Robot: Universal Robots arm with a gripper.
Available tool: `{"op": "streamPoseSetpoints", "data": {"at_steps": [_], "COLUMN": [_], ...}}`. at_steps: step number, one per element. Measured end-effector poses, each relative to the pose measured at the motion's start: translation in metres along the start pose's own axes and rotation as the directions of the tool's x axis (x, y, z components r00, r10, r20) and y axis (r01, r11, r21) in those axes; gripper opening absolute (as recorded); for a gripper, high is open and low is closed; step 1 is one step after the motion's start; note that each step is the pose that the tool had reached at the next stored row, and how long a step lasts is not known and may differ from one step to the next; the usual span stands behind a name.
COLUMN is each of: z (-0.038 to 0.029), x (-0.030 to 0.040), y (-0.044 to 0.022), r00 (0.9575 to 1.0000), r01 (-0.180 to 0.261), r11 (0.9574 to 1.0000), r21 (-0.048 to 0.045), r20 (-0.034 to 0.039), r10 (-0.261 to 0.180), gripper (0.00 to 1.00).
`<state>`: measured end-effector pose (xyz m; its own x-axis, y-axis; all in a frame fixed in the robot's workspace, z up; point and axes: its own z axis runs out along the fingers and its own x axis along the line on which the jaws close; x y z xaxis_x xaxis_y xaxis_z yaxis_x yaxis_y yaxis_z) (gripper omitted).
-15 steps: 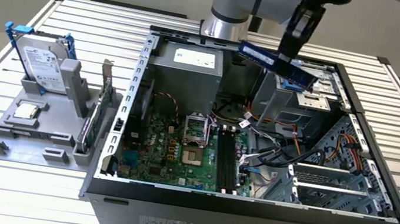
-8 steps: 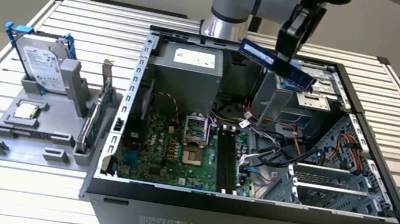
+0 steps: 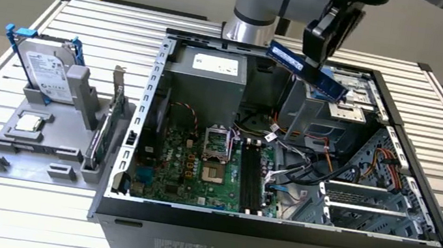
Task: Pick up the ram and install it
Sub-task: 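Insert the ram into the slot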
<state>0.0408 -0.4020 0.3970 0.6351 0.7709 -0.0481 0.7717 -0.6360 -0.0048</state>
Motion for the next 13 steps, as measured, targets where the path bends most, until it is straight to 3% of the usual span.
{"op": "streamPoseSetpoints", "data": {"at_steps": [4,7,13], "z": [0.0000,0.0000,0.0000], "x": [0.0000,0.0000,0.0000], "y": [0.0000,0.0000,0.0000], "r00": [0.9984,0.9948,0.9811], "r01": [-0.057,-0.102,-0.194], "r11": [0.9984,0.9948,0.9810], "r21": [0.0027,0.0049,0.0094], "r20": [-0.0002,-0.0002,0.0000], "r10": [0.057,0.102,0.194], "gripper": [0.00,0.00,0.00]}}
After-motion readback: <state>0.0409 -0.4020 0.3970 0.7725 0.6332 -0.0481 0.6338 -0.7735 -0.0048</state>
